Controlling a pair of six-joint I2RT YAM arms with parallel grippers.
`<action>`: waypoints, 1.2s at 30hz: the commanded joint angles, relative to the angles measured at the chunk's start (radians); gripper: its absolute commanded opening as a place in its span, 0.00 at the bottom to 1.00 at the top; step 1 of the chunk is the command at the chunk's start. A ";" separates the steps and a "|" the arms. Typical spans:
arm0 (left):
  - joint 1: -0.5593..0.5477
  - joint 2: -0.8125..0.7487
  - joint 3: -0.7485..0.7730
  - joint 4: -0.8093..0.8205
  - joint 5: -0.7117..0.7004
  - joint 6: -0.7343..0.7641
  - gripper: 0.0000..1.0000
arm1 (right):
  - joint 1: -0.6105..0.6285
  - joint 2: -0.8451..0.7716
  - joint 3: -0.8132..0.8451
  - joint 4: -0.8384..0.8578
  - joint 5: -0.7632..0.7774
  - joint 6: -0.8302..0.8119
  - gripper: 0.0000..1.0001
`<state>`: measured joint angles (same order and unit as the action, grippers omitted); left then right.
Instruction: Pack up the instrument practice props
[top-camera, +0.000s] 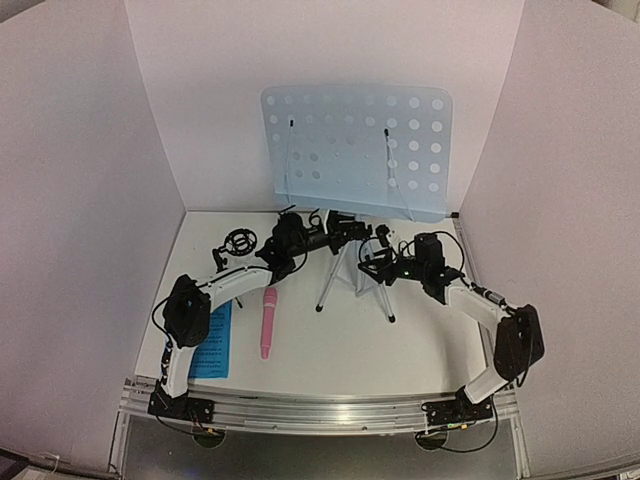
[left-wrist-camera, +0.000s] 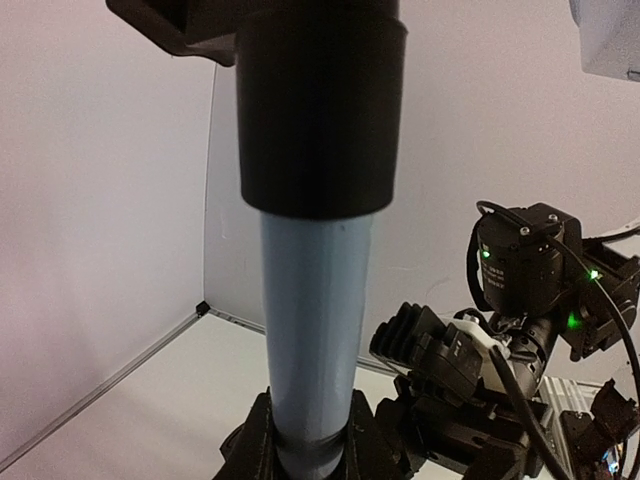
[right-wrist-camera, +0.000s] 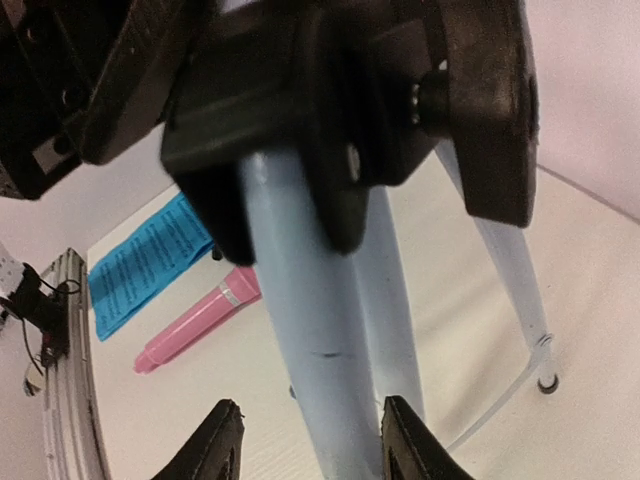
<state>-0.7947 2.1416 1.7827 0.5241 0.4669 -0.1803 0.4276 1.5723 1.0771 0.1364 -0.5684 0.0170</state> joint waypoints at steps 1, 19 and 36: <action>-0.005 -0.060 -0.008 0.026 0.093 0.030 0.00 | 0.014 -0.115 0.038 -0.061 -0.055 0.101 0.55; 0.009 -0.069 0.036 -0.181 0.214 0.246 0.00 | -0.127 -0.137 0.132 -0.056 -0.202 0.585 0.67; 0.010 -0.073 -0.001 -0.147 0.219 0.220 0.00 | -0.129 0.010 0.226 -0.048 -0.253 0.838 0.49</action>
<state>-0.7994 2.1136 1.8045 0.3765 0.6548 0.0010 0.3016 1.5684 1.2716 0.0696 -0.7967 0.8141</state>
